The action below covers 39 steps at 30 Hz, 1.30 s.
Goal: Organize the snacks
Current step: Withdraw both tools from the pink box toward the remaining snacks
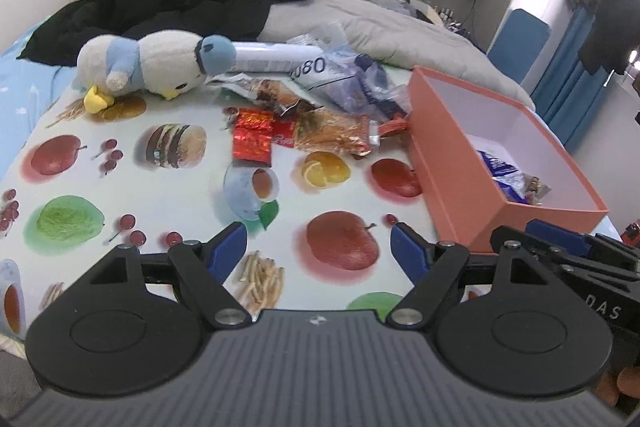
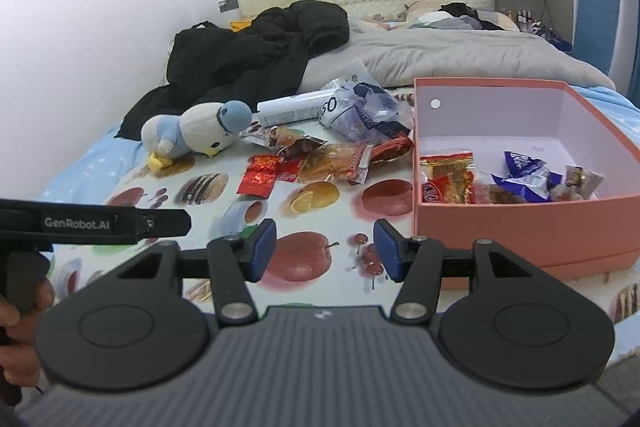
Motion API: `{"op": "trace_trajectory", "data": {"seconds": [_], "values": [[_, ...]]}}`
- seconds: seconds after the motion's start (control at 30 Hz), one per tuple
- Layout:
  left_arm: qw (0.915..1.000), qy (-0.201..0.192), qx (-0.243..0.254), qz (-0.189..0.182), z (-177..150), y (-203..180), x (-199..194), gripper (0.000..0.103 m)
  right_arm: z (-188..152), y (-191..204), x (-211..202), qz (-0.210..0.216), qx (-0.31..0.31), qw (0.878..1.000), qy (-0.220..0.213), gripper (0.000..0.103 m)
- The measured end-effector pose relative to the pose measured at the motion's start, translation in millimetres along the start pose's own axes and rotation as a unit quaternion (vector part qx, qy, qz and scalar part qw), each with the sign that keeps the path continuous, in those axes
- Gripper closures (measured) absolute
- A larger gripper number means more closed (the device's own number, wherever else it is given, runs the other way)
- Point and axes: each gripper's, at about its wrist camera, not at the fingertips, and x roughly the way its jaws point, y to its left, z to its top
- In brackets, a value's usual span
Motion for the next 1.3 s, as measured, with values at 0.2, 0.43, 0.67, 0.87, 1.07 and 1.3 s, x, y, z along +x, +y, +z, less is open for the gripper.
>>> {"op": "trace_trajectory", "data": {"seconds": [0.2,0.43,0.67,0.87,1.07,1.3], "values": [[0.9997,0.021,-0.009,0.013,3.2,16.3,42.4,0.021,-4.8,0.9,33.8,0.007,-0.007,1.0,0.012,0.047],[0.9988,0.021,-0.036,0.026,20.4,35.6,87.0,0.021,-3.3,3.0,77.6,0.012,-0.022,0.999,0.031,0.047],[0.9985,0.025,-0.034,0.034,40.5,58.0,136.5,0.021,3.4,0.2,126.7,0.009,-0.025,0.999,0.046,0.047],[0.998,0.028,-0.049,0.027,58.1,75.0,183.6,0.021,14.1,-4.9,178.0,-0.002,-0.007,0.999,0.046,0.048],[0.9988,0.018,-0.038,0.026,79.3,81.9,225.4,0.022,23.5,-18.2,225.8,-0.029,0.034,0.998,0.046,0.049],[0.9992,0.023,-0.03,0.014,91.5,88.2,257.6,0.033,29.8,-32.8,259.8,-0.04,0.075,0.995,0.052,0.05]]}}
